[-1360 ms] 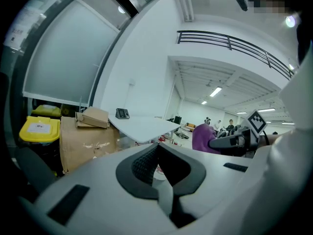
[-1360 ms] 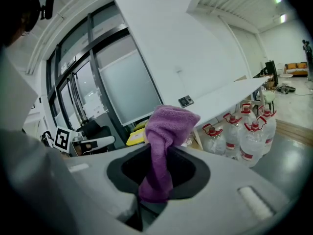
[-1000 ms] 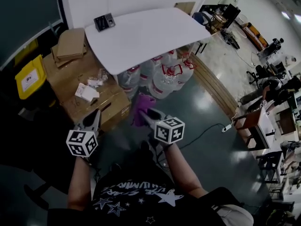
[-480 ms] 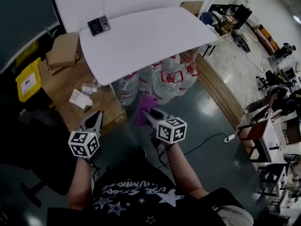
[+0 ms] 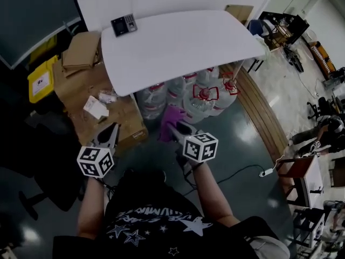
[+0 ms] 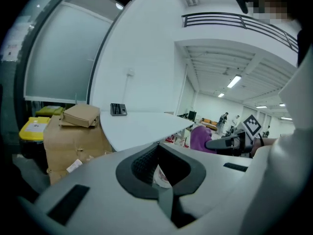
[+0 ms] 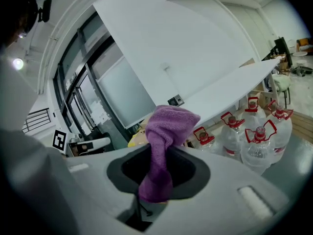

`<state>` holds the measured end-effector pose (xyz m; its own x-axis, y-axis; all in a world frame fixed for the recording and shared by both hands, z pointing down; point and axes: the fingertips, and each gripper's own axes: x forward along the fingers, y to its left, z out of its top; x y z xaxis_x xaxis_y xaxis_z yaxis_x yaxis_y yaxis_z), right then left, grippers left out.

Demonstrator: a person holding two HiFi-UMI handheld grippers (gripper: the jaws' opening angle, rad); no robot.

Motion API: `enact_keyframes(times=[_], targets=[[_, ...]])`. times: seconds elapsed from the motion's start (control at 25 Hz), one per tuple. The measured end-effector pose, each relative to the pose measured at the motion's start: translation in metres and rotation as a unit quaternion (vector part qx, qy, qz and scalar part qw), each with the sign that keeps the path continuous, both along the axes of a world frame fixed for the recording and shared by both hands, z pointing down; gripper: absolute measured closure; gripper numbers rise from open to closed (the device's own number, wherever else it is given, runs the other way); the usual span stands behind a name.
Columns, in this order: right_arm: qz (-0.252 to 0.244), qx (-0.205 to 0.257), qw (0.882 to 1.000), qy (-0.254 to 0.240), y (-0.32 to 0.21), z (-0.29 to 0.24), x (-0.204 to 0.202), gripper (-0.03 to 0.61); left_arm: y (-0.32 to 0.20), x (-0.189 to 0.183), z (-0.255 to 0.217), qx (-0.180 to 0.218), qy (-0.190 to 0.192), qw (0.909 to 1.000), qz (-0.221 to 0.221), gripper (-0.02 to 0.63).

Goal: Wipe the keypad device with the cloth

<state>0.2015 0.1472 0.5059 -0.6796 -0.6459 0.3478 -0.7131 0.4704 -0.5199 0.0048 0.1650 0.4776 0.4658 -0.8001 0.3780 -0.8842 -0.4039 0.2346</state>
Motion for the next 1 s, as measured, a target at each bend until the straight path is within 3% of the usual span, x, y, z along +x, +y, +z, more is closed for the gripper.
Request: enact_keyframes(times=[0.32,0.52,0.76,1.0], targets=[[0.004,-0.03,1.0,-0.008,-0.009,0.021,0.002,0.486,-0.021,-0.006,0.021,-0.029,0.016,0.9994,-0.014,0.607],[0.023,-0.028,0.999,0.027,-0.036,0.021,0.023,0.486,-0.065,-0.004,0.026,-0.03,0.04,0.9988,-0.001,0.607],[0.067,-0.021,0.997,0.031,-0.103,0.009,0.036,0.486,-0.142,-0.006,0.024,-0.022,0.048,0.9984,0.018,0.607],[0.076,-0.012,0.996,0.044,-0.18,-0.003,0.025,0.486,-0.213,-0.017,0.024,-0.015,0.048,0.9984,0.025,0.607]])
